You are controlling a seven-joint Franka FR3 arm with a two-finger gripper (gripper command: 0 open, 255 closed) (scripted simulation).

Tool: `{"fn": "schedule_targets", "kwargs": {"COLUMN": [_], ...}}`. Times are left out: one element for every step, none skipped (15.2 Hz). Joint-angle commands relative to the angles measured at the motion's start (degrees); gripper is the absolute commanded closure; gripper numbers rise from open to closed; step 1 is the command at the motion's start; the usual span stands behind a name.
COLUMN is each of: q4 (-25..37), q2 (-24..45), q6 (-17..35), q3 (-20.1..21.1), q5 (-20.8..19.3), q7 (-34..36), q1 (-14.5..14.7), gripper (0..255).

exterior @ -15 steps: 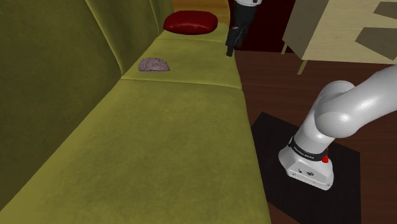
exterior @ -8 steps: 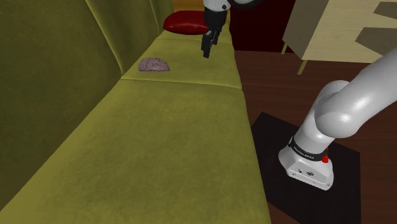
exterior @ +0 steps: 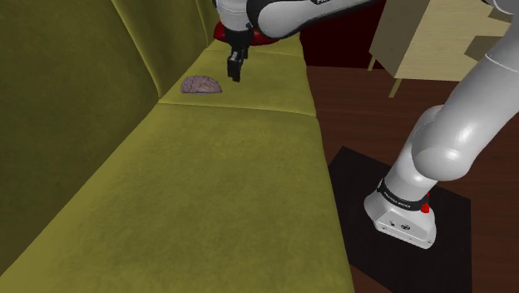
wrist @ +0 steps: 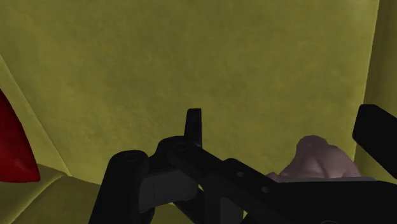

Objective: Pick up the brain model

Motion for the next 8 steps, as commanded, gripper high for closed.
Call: {"fn": "schedule_targets", "kwargs": {"q4": [3.3, 4.97, 6.67, 8.41, 10.18, 11.98, 13.26, 12.67], "q2": [3.82, 5.85, 7.91, 10.0, 12.11, 14.24, 15.74, 15.83], "q6": [-0.19, -0.41, -0.72, -1.12, -1.59, -2.11, -2.51, -1.97], "q3": [1.76, 2.58, 3.32, 4.01, 4.59, 5.06, 5.3, 5.17], "q5": [-4.59, -6.95, -9.35, -11.78, -14.23, -16.68, -18.4, -18.6], "q7": [1.23, 1.96, 2.66, 3.31, 3.91, 4.43, 4.75, 5.2], "q1": [0.56, 1.0, 1.54, 2.15, 2.86, 3.7, 4.37, 4.42], "gripper": [0, 0, 0, 0, 0, 0, 0, 0]}}
